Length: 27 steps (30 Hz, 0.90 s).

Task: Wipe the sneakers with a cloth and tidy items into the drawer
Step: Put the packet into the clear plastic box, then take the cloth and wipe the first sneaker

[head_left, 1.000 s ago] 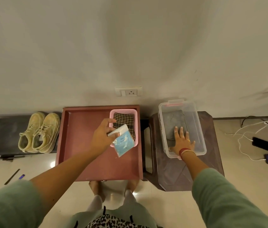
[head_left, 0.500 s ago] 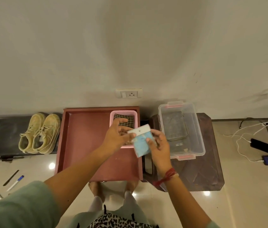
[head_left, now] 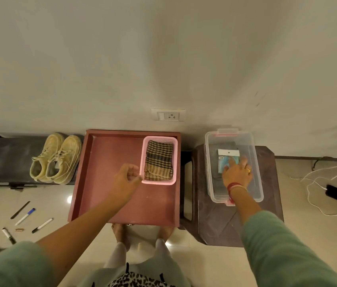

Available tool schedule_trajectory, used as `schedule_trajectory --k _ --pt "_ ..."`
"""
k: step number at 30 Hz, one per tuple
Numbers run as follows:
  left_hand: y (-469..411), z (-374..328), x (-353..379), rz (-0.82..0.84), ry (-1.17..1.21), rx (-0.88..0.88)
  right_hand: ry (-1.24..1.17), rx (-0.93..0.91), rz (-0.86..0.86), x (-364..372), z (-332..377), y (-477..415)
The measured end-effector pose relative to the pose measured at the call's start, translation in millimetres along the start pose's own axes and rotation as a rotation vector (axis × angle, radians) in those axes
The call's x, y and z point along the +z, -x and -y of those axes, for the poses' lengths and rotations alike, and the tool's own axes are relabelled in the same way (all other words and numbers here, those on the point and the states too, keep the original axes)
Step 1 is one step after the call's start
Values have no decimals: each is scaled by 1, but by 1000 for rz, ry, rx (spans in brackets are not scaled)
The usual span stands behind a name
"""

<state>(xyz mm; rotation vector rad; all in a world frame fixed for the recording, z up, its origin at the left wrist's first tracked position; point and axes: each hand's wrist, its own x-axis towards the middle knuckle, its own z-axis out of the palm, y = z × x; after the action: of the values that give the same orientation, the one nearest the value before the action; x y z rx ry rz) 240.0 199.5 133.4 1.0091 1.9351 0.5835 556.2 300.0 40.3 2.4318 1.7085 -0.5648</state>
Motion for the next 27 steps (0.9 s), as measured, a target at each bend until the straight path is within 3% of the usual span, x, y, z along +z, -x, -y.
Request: schedule_trajectory --k 5,7,9,11,13,16,18,22,27 --pt "-3 27 -2 30 -185 -92 223 -42 191 -3 1 -4" --pt "-1 37 -4 27 -250 -111 278 -53 192 -20 7 -8" --pt "3 45 -7 18 -287 -102 229 -107 -21 -39 18 -4" --pt "6 52 -10 11 -303 -96 11 -224 -289 -51 39 18" --pt "11 55 -13 -6 -286 -106 -232 -422 -372 -52 67 54" --pt "18 64 -17 -67 -262 -81 -371 -672 -163 -14 106 97" --pt "23 71 -22 -123 -262 -72 -383 -711 3 24 128 99" --pt "21 89 -33 -215 -334 -46 -339 -572 246 87 177 60" --pt "5 116 -47 -243 -536 77 -43 -443 487 144 226 6"
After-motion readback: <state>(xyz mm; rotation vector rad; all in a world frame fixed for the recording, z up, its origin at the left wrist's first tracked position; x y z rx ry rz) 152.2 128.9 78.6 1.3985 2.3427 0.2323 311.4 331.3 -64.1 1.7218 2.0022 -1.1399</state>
